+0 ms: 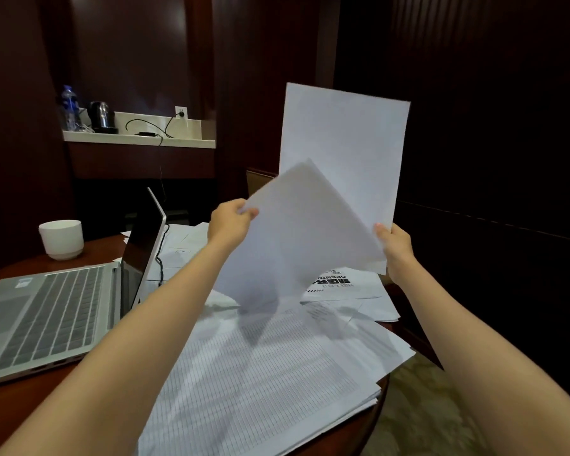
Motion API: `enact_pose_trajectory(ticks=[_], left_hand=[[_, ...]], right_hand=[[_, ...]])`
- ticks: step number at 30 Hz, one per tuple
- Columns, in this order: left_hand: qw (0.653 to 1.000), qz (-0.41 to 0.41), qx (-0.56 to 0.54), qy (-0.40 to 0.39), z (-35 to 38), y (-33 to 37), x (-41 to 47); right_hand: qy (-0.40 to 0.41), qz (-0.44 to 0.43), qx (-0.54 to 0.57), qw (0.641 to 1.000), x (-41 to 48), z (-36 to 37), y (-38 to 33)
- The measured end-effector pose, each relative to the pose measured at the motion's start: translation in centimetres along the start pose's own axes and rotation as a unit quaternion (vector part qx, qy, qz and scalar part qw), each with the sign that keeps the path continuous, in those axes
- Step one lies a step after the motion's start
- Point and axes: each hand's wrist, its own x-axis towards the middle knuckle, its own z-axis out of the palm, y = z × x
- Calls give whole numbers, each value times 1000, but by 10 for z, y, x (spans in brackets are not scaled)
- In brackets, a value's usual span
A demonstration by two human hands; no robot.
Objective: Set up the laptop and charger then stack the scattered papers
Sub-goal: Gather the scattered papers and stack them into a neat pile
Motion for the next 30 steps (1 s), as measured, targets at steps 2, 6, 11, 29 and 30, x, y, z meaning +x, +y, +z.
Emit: enact_pose_trajectory(ticks=[2, 6, 11, 29, 30], left_hand=[[998, -19, -58, 26, -7, -1, 6], [987, -64, -130, 63, -10, 5, 15], [955, -156, -240, 80, 0, 14, 17], [941, -21, -296, 163, 4, -4, 7], [941, -25, -302, 148, 4, -6, 6]], right_hand=[[1, -3, -13, 1000, 1, -2, 0], [-36, -5, -24, 999, -3, 5, 2], [-67, 9, 12, 998, -15, 25, 0], [-109, -46, -62, 991, -27, 56, 6], [-97, -50, -75, 991, -27, 60, 8]])
